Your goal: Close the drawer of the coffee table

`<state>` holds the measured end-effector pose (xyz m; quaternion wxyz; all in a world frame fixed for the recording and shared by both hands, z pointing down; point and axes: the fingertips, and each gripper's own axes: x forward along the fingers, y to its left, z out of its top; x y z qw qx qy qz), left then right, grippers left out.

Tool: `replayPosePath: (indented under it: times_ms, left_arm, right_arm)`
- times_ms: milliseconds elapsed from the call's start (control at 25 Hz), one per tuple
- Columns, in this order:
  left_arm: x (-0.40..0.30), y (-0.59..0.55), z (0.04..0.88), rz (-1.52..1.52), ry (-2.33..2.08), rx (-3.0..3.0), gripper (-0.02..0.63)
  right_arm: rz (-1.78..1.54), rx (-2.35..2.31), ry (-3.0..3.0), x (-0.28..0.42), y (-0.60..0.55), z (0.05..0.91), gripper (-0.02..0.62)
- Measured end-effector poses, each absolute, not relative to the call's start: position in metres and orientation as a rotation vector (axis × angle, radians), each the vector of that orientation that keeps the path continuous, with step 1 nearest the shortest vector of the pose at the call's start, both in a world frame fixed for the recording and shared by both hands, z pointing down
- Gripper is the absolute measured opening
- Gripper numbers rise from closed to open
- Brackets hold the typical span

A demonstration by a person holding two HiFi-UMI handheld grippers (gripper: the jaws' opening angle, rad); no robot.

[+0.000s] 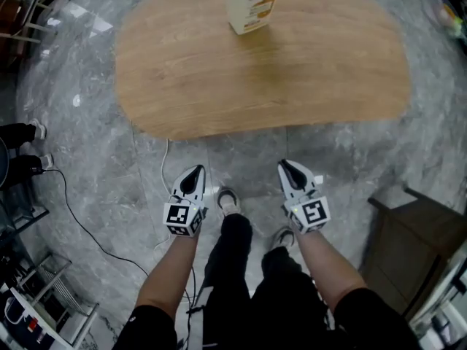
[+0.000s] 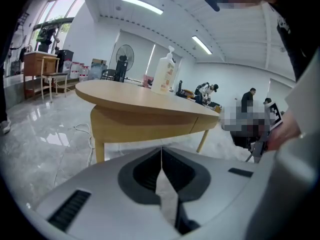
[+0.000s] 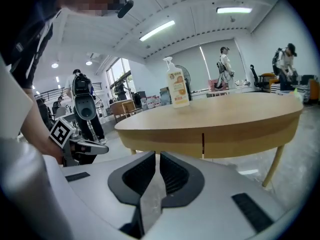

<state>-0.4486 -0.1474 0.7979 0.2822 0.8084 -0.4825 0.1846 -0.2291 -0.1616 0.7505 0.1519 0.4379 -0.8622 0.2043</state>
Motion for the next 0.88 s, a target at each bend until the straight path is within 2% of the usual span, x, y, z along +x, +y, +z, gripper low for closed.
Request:
replayPosePath:
  times_ms: [280,680,880]
  left_arm:
    - [-0.421,-0.101,0.745,0.485,-1.283,2.135,0.008]
    - [-0.408,-0.095,0.656,0.565,-1.224,2.254,0.008]
    - [-0.421,-0.102,0.576,0.513,-1.275,2.319,0.009]
  right_arm:
    - [0.592,1.119,-2.442,-0.226,-0.098,0.694,0.015]
    - [0.527,1.226,-2.444,-0.193,-0.096,0.595,0.015]
    - [0.511,1.301,-2.459,-0.183,-0.101,0.517,0.015]
